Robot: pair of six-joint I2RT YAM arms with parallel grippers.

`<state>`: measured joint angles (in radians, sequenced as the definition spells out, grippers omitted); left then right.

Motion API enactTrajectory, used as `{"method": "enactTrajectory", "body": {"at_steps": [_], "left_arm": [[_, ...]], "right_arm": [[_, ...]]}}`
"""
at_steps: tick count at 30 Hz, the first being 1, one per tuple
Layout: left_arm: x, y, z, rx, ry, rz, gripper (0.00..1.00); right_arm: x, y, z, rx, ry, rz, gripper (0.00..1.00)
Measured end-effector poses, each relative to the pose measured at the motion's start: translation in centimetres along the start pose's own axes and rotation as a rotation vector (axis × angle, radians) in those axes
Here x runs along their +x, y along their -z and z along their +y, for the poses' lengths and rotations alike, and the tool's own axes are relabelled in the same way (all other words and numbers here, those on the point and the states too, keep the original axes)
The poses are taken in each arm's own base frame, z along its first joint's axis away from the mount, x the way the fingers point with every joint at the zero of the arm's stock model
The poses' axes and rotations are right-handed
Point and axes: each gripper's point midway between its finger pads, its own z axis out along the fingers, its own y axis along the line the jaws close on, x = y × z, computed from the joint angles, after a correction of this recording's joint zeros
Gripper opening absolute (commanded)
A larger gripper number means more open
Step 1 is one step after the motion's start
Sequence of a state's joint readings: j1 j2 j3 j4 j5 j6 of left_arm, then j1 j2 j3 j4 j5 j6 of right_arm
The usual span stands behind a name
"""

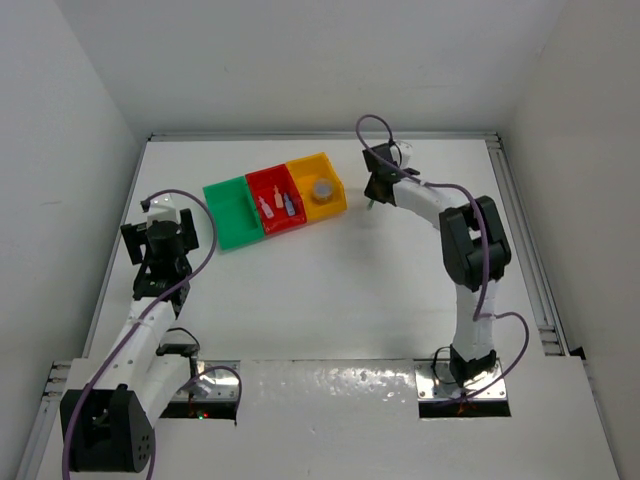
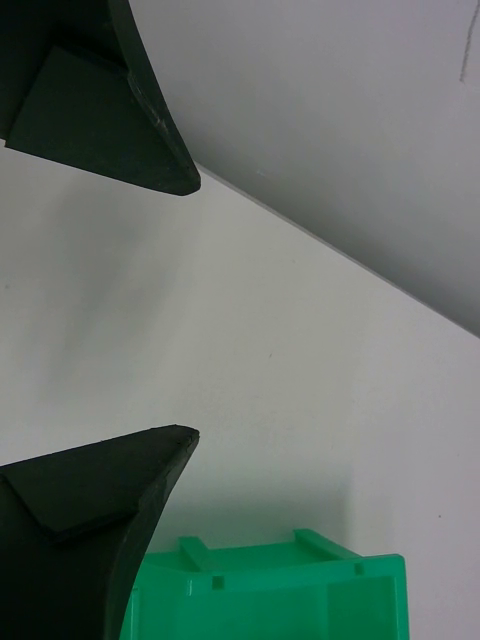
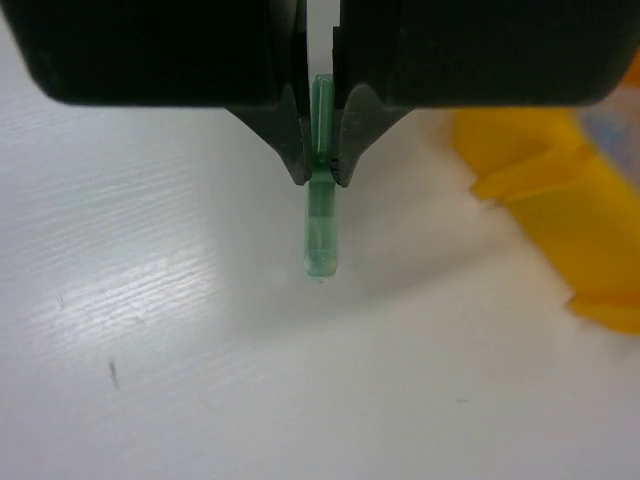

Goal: Sort the stationery into containers
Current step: Pick up the stationery from the center of the board, then place the stationery in the storage box.

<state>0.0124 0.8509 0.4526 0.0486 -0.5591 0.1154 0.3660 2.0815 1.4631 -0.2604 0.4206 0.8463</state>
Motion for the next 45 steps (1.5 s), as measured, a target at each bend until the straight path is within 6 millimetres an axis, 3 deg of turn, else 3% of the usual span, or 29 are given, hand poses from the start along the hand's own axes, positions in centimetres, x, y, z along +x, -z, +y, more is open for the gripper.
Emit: {"method": "enactTrajectory", "body": {"at_steps": [2,4,6,8,13,15,17,20,23,29,30,31,35,40,41,44,45], "left_arm": [[0.0,0.0,0.1,-0.003,0.0,0.0,0.98],[0.0,0.0,0.1,-0.005,0.002,0.001,0.98],[0.0,0.0,0.1,-0.008,0.007,0.002,0.98],[0.1,0.0,0.2,-0.012,0.013,0.006,0.98],[0.5,0.2,0.3,-0.023,0.019,0.049,0.97],[0.0,0.5,-0.6,0.037,0.007,0.056,0.96],[-1.3,1.4,-2.0,0.141,-0.012,0.011,0.96],[-3.9,3.7,-3.0,0.272,-0.018,-0.14,0.96],[-4.9,5.5,-3.1,0.33,-0.03,-0.276,0.97],[-3.5,5.5,-3.9,0.371,-0.08,-0.271,0.96],[-3.1,5.3,-4.0,0.371,-0.085,-0.256,0.96],[-2.8,5.1,-4.0,0.369,-0.091,-0.24,0.96],[-1.6,4.3,-4.1,0.352,-0.106,-0.188,0.96],[-0.4,3.6,-4.3,0.341,-0.12,-0.135,0.97],[-0.4,3.5,-4.3,0.341,-0.12,-0.133,0.97],[-0.6,3.5,-4.3,0.338,-0.116,-0.135,0.97],[-0.8,3.5,-4.3,0.337,-0.114,-0.139,0.97]], "right_arm": [[-0.9,2.1,1.4,-0.048,0.075,-0.04,0.0],[-2.3,4.9,4.0,-0.133,0.145,-0.1,0.0],[-3.4,7.7,7.2,-0.229,0.208,-0.157,0.0],[-3.6,10.5,11.5,-0.371,0.27,-0.18,0.0],[-2.3,15.6,23.0,-0.748,0.387,-0.175,0.0],[-1.0,16.0,26.4,-0.859,0.421,-0.161,0.0],[1.1,15.2,28.3,-0.918,0.453,-0.131,0.0],[4.8,11.9,28.3,-0.915,0.497,-0.056,0.0],[7.5,8.8,27.3,-0.881,0.527,-0.001,0.0],[9.4,7.0,26.7,-0.866,0.551,0.032,0.01],[9.4,7.0,26.8,-0.869,0.551,0.029,0.05],[9.3,7.1,27.0,-0.876,0.549,0.02,0.18],[9.2,7.4,27.5,-0.885,0.549,0.005,0.47],[8.6,7.1,27.3,-0.864,0.572,-0.031,0.62],[8.4,7.1,27.1,-0.852,0.579,-0.036,0.62],[7.4,8.4,25.8,-0.834,0.579,-0.024,0.22],[6.6,9.3,25.0,-0.832,0.572,-0.011,0.02]]}}
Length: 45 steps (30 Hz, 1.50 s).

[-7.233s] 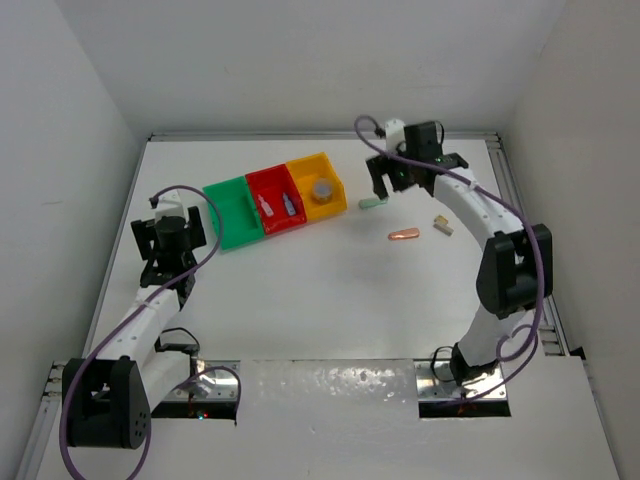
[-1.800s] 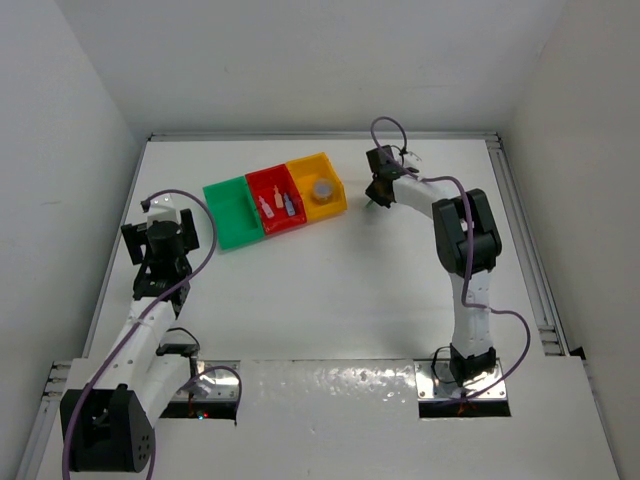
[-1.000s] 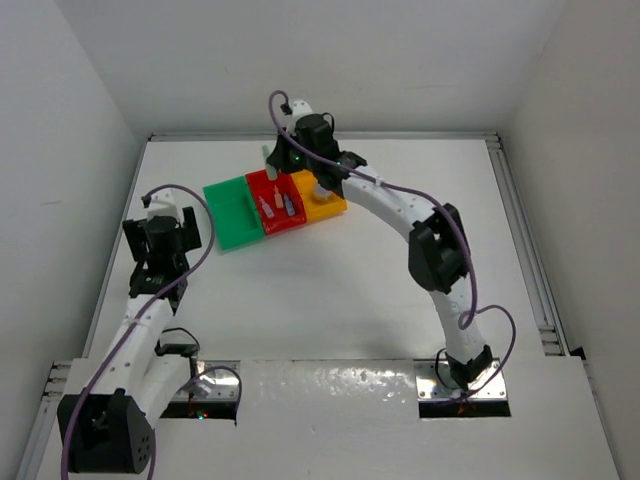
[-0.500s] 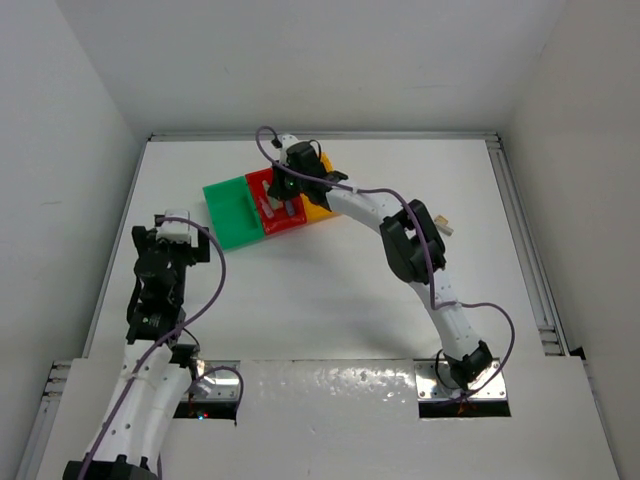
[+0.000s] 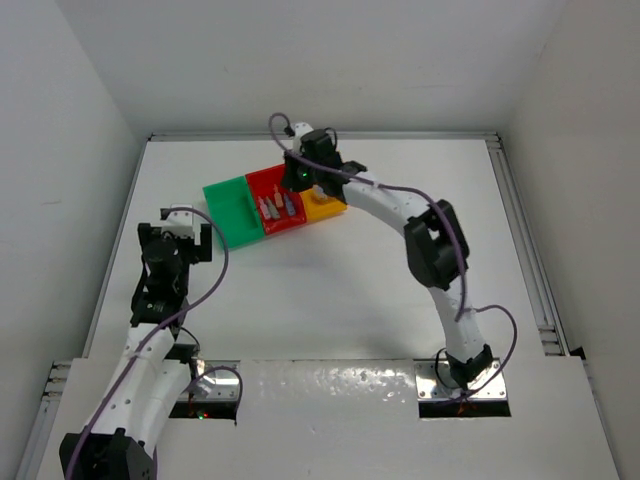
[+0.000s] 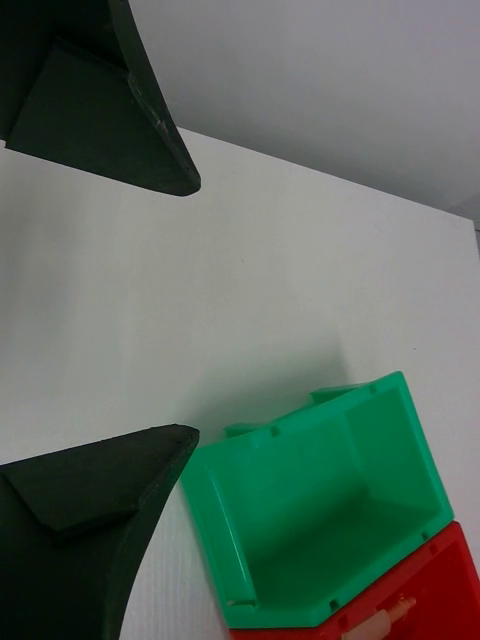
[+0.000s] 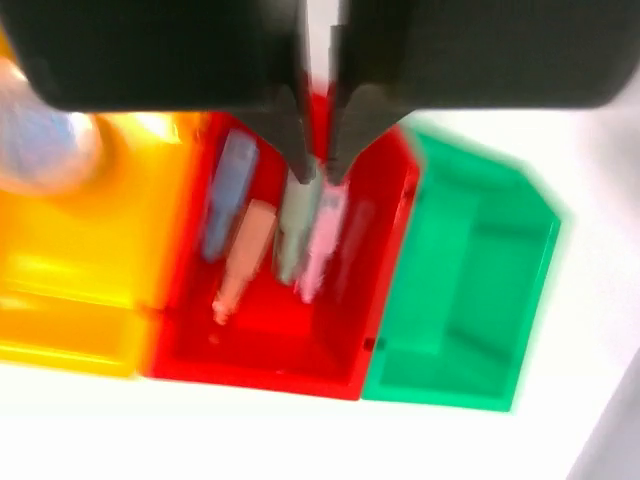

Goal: Sort the stationery into containers
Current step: Place the stationery in the storage box, then pick up the stationery from the center of the board.

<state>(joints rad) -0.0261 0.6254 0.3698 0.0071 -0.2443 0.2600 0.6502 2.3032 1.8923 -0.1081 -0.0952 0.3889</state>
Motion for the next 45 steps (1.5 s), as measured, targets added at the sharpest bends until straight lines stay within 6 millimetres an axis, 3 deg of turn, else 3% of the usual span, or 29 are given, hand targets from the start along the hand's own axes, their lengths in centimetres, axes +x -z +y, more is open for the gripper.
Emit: {"method": "enactTrajectory", "body": {"at_steps": [2,3,4,6,7,9,11,12,15,18,21,25,28,29,33,36,39,42,45], "left_arm": [[-0.4,0.0,0.1,-0.004,0.006,-0.01,0.97],[-0.5,-0.1,0.1,-0.008,0.011,-0.016,0.97],[-0.6,-0.1,0.2,-0.011,0.013,-0.018,0.97],[-0.7,-0.3,0.3,-0.021,0.027,-0.015,0.97],[-0.7,-0.4,0.4,-0.028,0.032,-0.01,0.97],[-0.5,-0.6,0.4,-0.036,0.041,0.002,0.97],[-0.2,-0.8,0.4,-0.043,0.048,0.017,0.97],[-0.1,-0.9,0.4,-0.047,0.051,0.024,0.96],[0.2,-1.1,0.6,-0.058,0.052,0.037,0.97],[0.3,-1.1,0.6,-0.064,0.051,0.044,0.97],[0.3,-1.2,0.6,-0.065,0.05,0.045,0.96],[0.1,-1.1,0.8,-0.072,0.052,0.041,0.96],[0.1,-1.1,0.9,-0.076,0.052,0.041,0.97],[0.1,-1.1,0.9,-0.078,0.052,0.042,0.97],[0.0,-1.1,1.0,-0.082,0.052,0.041,0.97],[-0.4,-1.2,1.1,-0.089,0.053,0.035,0.97],[-0.8,-1.2,1.3,-0.097,0.056,0.028,0.97],[-0.9,-1.3,1.5,-0.105,0.056,0.027,0.96],[-0.9,-1.3,1.5,-0.109,0.056,0.026,0.97]], "right_arm": [[-1.9,3.6,-0.7,-0.009,-0.029,-0.006,0.0],[-3.3,6.2,-1.9,0.003,-0.051,-0.016,0.07],[-4.6,8.3,-3.2,0.027,-0.067,-0.032,0.23],[-7.0,14.1,-8.1,0.156,-0.121,-0.097,0.44],[-7.4,17.2,-11.1,0.244,-0.152,-0.124,0.69],[-6.3,22.5,-17.3,0.438,-0.214,-0.139,0.81],[-2.4,26.1,-22.6,0.608,-0.279,-0.061,0.82],[0.6,27.3,-24.7,0.688,-0.311,0.03,0.82],[7.3,28.2,-28.9,0.79,-0.37,0.243,0.84],[14.0,29.0,-30.5,0.806,-0.382,0.468,0.87],[17.1,29.8,-31.2,0.782,-0.343,0.601,0.89],[16.9,30.0,-32.2,0.757,-0.237,0.621,0.87],[16.4,29.7,-33.0,0.74,-0.164,0.608,0.79],[16.4,29.4,-33.1,0.726,-0.147,0.609,0.72],[17.9,28.1,-33.5,0.67,-0.116,0.654,0.55],[19.6,27.4,-33.7,0.642,-0.117,0.702,0.54],[19.2,27.1,-34.0,0.641,-0.103,0.675,0.45],[19.4,27.0,-34.0,0.637,-0.096,0.667,0.16],[19.5,27.0,-34.0,0.638,-0.092,0.658,0.0]]}}
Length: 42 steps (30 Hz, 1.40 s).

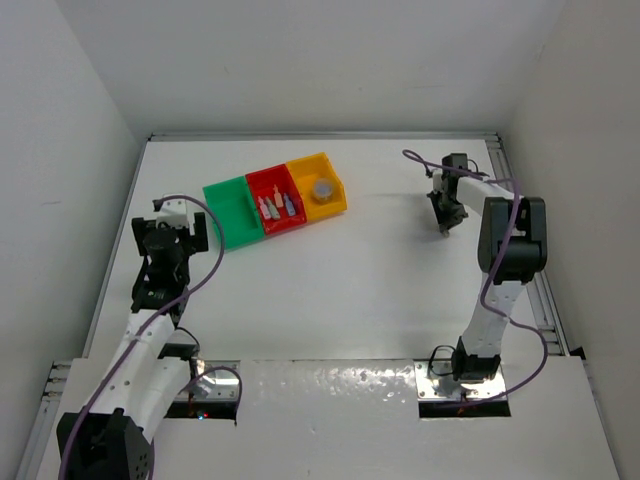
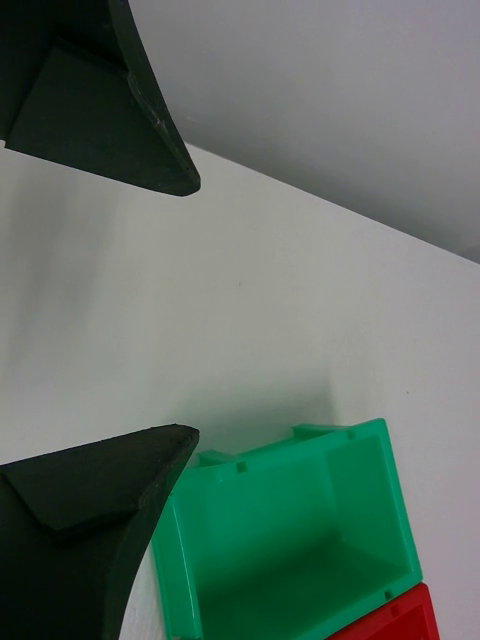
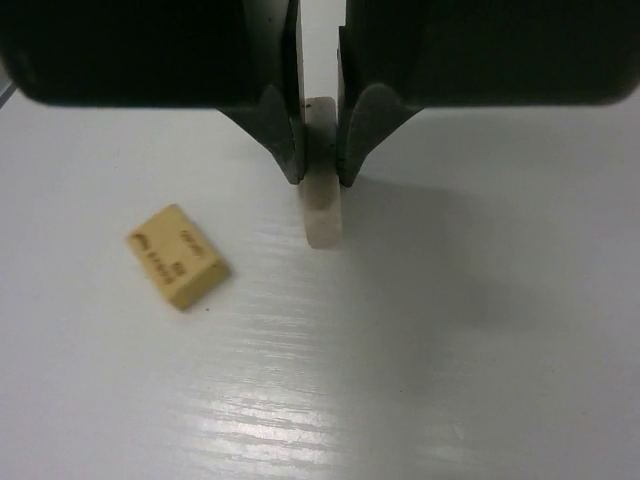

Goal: Sort the stationery into containers
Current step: Pick up the stationery from the center of the board.

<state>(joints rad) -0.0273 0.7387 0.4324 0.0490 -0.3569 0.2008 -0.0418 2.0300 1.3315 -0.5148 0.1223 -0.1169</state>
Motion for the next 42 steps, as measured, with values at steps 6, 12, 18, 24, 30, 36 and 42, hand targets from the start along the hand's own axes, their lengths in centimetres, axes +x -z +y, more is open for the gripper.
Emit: {"method": "enactTrajectory", "body": {"at_steps": [6,12,18,24,30,36,42], "left_arm": [[-0.1,0.0,0.0,0.001,0.001,-0.002,0.94],[-2.4,0.2,-2.4,0.155,-0.002,-0.053,0.75],[-6.9,3.5,-11.0,0.708,-0.075,-0.205,0.87],[-6.9,7.2,-17.2,1.21,-0.094,-0.197,0.75],[-5.6,8.0,-19.2,1.385,-0.045,-0.128,0.76],[-6.2,9.1,-19.3,1.444,-0.057,-0.166,0.68],[-6.3,9.3,-19.5,1.457,-0.065,-0.179,0.54]], "right_arm": [[1.2,0.7,1.0,-0.027,0.01,-0.002,0.0],[-0.4,5.5,5.3,-0.125,0.082,-0.107,0.0],[-8.8,18.6,21.4,-0.414,0.417,-0.662,0.0],[-9.2,26.9,33.6,-0.711,0.684,-0.977,0.0],[-8.5,27.0,37.9,-0.788,0.799,-1.006,0.0],[-7.2,27.9,40.0,-0.819,0.875,-1.029,0.0],[-6.6,28.2,40.8,-0.82,0.926,-1.045,0.0]]}}
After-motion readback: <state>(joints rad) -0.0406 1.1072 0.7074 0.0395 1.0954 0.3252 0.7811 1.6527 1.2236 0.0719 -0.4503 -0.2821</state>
